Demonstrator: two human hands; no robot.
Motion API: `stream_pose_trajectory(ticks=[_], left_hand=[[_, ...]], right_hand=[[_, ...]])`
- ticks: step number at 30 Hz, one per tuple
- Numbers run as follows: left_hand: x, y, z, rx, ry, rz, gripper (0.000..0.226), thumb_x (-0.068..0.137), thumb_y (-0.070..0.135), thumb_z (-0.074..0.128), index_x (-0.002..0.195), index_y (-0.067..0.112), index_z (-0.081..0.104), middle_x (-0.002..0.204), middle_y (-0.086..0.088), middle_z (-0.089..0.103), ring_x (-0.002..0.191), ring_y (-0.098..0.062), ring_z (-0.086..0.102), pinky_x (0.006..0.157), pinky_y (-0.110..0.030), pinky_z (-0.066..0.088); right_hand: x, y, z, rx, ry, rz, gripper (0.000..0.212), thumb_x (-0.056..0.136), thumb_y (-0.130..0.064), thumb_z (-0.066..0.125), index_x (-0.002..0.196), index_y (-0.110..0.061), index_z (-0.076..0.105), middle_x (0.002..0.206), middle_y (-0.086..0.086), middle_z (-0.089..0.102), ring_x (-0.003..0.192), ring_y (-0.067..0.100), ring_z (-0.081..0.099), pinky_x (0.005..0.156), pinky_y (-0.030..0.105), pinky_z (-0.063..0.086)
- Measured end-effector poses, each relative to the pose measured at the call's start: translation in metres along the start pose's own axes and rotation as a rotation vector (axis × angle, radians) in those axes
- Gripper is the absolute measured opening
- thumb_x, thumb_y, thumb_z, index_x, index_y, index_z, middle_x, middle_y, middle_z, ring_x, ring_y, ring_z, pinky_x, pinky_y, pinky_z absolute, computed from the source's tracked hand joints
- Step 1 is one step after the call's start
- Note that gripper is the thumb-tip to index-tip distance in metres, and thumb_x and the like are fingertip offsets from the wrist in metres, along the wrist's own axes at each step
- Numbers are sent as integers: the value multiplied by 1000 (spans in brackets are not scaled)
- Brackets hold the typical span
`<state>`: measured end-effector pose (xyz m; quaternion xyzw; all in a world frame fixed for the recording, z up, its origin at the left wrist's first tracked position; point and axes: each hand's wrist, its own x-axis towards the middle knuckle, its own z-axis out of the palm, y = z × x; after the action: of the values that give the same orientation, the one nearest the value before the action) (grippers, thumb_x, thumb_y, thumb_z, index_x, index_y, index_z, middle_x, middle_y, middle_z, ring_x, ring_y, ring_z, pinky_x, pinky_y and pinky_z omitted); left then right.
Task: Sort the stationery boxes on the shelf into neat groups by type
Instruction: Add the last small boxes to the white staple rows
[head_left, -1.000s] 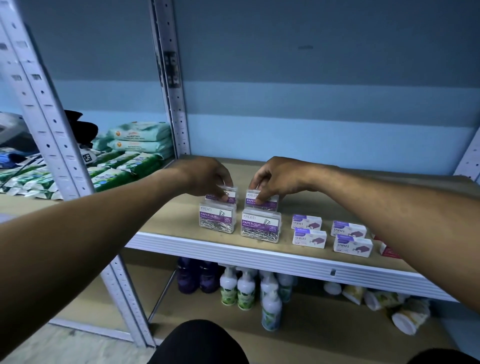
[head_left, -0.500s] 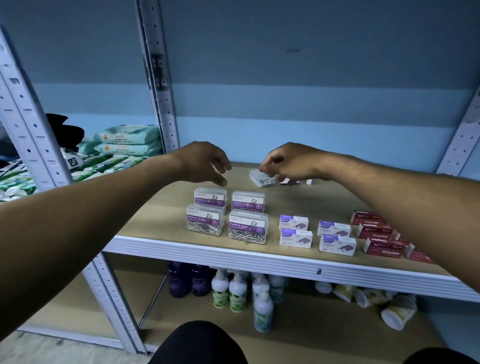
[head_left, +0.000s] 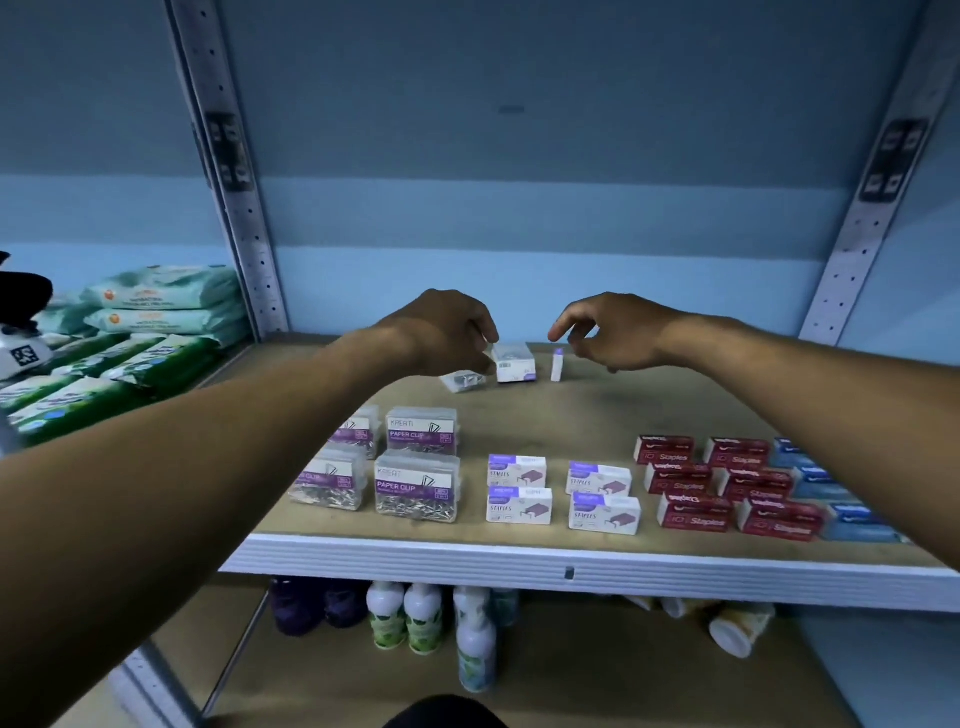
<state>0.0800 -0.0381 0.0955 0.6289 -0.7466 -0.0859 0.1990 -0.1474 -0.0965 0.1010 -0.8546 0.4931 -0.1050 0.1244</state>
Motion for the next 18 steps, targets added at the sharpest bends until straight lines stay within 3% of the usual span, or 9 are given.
stream_pose_trajectory(ticks=[2, 4, 6, 13, 18], left_hand=[[12, 2, 9, 6, -10, 11, 32, 79, 30, 79, 109, 23, 68, 107, 9, 69, 104, -11, 60, 84, -25, 47], [24, 2, 17, 30, -24, 36, 33, 79, 28, 79, 110, 21, 68, 108, 6, 68, 103, -13, 61, 87, -26, 48], [37, 1, 26, 47, -32, 50, 33, 79, 26, 80, 109, 20, 69, 108, 5, 68, 102, -14, 61, 88, -28, 49], [82, -9, 63, 123, -51, 82, 32, 78, 21, 77, 108, 20, 67, 108, 4, 66, 102, -16, 61, 87, -29, 50], [99, -16, 78, 194, -62, 97, 43, 80, 21, 76, 121, 18, 64, 121, -1, 62, 115, -19, 56, 93, -29, 45]], right_hand=[[5, 9, 3, -46, -20, -6, 39, 96, -8, 46, 122, -30, 65, 119, -4, 62, 84, 10, 60, 77, 25, 47], [14, 20, 9, -86, -34, -8, 40, 94, -7, 48, 122, -30, 64, 124, -3, 62, 109, 15, 58, 89, 27, 43], [25, 31, 16, -122, -45, -8, 42, 92, -5, 51, 123, -31, 62, 130, 1, 59, 120, 19, 54, 94, 30, 43], [67, 51, 38, -181, -42, 57, 62, 89, -1, 53, 142, -33, 44, 140, 5, 43, 124, 27, 50, 99, 40, 46], [88, 56, 48, -211, -43, 24, 59, 90, -5, 56, 139, -37, 48, 130, 6, 47, 117, 28, 53, 94, 40, 48]])
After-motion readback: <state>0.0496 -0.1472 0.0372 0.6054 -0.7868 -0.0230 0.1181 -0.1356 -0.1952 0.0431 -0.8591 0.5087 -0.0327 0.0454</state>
